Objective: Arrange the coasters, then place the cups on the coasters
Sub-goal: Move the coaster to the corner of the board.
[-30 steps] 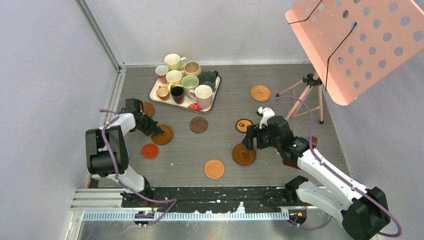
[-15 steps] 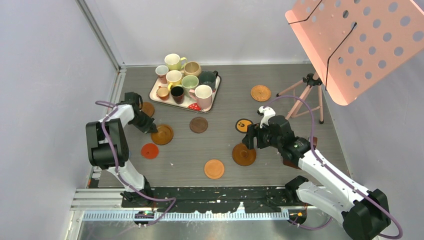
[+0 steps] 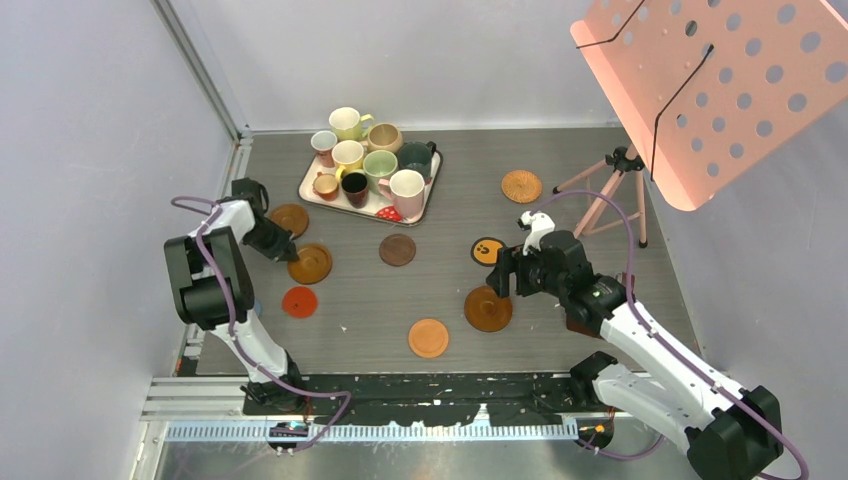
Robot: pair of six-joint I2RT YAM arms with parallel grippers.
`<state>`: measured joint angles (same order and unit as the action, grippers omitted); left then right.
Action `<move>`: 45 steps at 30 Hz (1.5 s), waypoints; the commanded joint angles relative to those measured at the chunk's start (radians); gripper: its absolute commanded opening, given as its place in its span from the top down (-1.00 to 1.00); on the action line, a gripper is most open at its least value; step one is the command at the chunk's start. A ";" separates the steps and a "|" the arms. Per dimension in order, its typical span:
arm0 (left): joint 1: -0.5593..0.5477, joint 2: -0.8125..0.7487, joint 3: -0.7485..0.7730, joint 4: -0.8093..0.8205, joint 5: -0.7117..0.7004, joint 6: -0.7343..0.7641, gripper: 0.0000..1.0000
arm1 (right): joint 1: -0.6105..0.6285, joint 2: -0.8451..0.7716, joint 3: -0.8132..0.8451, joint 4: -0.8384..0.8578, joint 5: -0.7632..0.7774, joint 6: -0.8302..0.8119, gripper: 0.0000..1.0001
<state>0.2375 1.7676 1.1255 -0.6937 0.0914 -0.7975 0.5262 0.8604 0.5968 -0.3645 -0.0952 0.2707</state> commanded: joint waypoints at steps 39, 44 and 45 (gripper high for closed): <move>-0.060 -0.199 -0.124 0.137 -0.111 -0.169 1.00 | 0.003 -0.065 0.064 -0.037 0.025 -0.019 -0.60; -0.214 -0.170 -0.153 0.214 -0.055 -0.186 1.00 | 0.003 -0.079 0.054 -0.037 0.024 -0.016 -0.60; -0.226 -0.164 -0.152 0.222 -0.051 -0.187 1.00 | 0.003 -0.082 0.053 -0.039 0.024 -0.016 -0.60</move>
<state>0.0864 1.5921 0.9730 -0.5682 0.0025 -0.9623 0.5262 0.8055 0.6197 -0.4194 -0.0826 0.2634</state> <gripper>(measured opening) 0.008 0.802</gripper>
